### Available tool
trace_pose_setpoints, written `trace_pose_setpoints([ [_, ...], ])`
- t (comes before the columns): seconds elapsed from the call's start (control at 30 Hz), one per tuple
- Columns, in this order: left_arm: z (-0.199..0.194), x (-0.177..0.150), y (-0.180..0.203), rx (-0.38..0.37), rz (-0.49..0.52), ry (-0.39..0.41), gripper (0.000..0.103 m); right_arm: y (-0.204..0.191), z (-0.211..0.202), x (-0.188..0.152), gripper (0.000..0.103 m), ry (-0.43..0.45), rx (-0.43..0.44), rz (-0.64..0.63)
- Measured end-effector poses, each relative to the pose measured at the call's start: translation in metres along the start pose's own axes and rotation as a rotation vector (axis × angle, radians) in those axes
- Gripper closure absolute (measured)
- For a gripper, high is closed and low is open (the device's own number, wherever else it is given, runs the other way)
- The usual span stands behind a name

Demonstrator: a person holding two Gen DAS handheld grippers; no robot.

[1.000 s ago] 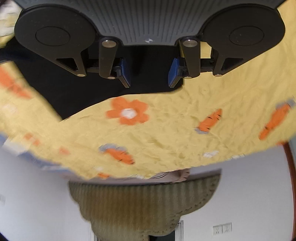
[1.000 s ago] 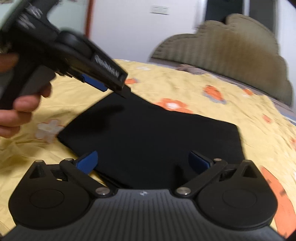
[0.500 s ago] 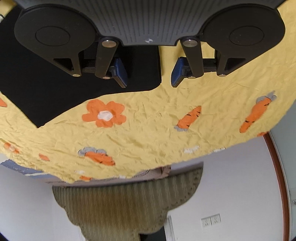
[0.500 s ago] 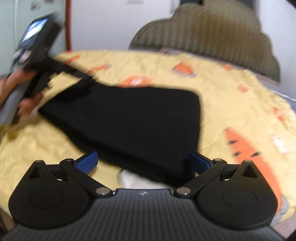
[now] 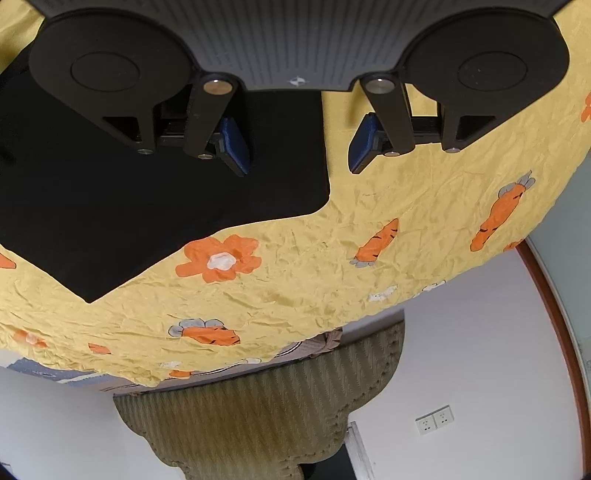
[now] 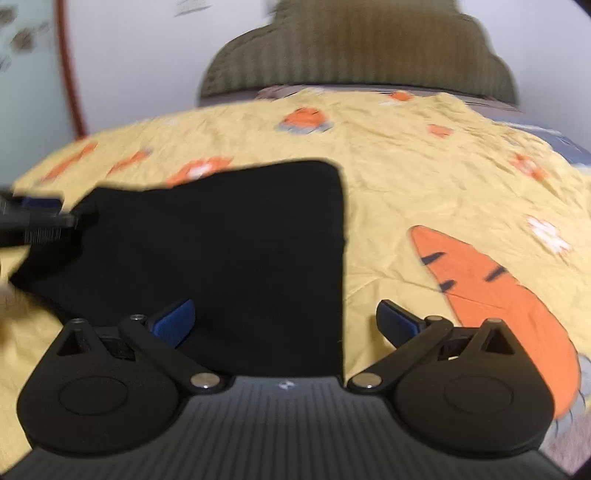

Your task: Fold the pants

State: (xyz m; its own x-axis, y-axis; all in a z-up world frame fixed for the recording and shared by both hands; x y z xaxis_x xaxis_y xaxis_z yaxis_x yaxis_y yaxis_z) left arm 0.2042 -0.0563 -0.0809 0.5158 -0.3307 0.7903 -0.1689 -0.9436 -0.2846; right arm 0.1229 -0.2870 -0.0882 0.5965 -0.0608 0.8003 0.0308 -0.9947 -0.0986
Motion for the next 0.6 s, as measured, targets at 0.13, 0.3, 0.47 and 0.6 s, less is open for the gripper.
trace_pose_setpoints([
  [0.13, -0.002, -0.002, -0.001, 0.004, -0.038, -0.010, 0.045, -0.018, -0.022, 0.012, 0.000, 0.118, 0.009, -0.021],
  [0.3, -0.010, -0.006, -0.002, -0.013, -0.058, -0.021, 0.045, -0.040, 0.001, -0.003, 0.000, 0.023, 0.011, -0.109],
  [0.47, -0.021, -0.011, -0.003, -0.025, -0.090, -0.043, 0.045, -0.038, 0.005, -0.017, 0.000, 0.008, 0.010, -0.079],
  [0.6, -0.034, -0.017, -0.001, -0.037, -0.105, -0.070, 0.045, -0.040, -0.009, -0.019, 0.000, 0.008, 0.003, -0.058],
])
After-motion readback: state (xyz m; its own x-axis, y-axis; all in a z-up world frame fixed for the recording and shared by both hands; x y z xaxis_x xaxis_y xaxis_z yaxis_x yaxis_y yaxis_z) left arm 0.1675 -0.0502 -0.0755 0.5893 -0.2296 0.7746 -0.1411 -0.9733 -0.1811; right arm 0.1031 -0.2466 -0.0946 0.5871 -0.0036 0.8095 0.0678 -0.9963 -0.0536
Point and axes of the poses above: each gripper's, at about its wrist camera, not at the fingertips, and z roughly the way its jaws point, y to its right, x to its top, the point moved 7 cm from there along z, roughly the way its jaws point, and after that the axes turned 1 degree about x, right-handed, at the moved point
